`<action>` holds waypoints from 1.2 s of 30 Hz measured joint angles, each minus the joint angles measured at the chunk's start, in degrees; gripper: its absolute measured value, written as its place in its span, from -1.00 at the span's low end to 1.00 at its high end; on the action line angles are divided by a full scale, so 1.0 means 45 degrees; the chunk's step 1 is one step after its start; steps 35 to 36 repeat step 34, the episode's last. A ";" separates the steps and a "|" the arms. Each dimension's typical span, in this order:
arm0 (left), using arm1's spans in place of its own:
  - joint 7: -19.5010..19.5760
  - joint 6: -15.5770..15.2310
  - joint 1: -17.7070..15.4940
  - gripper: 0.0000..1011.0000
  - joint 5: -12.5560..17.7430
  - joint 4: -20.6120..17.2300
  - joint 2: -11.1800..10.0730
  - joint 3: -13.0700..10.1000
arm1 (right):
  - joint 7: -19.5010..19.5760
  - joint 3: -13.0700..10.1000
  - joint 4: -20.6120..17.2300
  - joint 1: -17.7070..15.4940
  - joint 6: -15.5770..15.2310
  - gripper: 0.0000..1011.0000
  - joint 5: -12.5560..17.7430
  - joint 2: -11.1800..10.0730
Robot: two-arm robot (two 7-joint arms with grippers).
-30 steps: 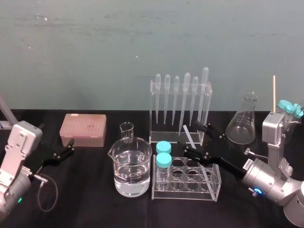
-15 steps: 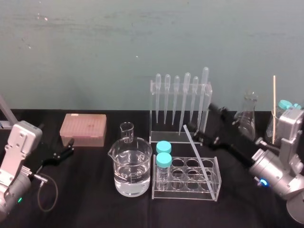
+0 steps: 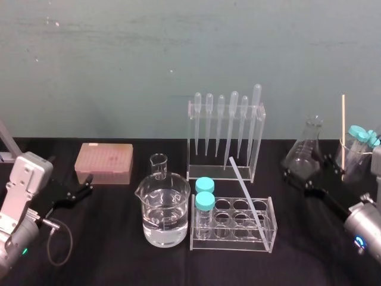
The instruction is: Pick up the stirring rod with one hand, then place it down.
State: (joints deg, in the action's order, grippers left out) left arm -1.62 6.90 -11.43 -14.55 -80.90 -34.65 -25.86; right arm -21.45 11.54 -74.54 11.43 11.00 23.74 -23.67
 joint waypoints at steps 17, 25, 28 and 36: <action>0.0000 0.0000 0.0000 0.98 -0.0001 0.0000 0.0000 0.0001 | 0.0211 -0.0012 0.0024 -0.0116 -0.0619 0.98 -0.0150 -0.0046; 0.0000 0.0000 0.0000 0.98 -0.0001 0.0000 0.0000 0.0000 | 0.0184 -0.0012 0.0020 -0.0108 -0.0563 0.98 -0.0126 -0.0039; 0.0000 0.0000 0.0000 0.98 0.0000 0.0000 0.0000 0.0000 | 0.0177 -0.0012 0.0020 -0.0105 -0.0538 0.98 -0.0121 -0.0036; 0.0000 0.0000 0.0000 0.98 -0.0001 0.0000 0.0000 0.0000 | 0.0167 -0.0012 0.0020 -0.0097 -0.0514 0.98 -0.0110 -0.0036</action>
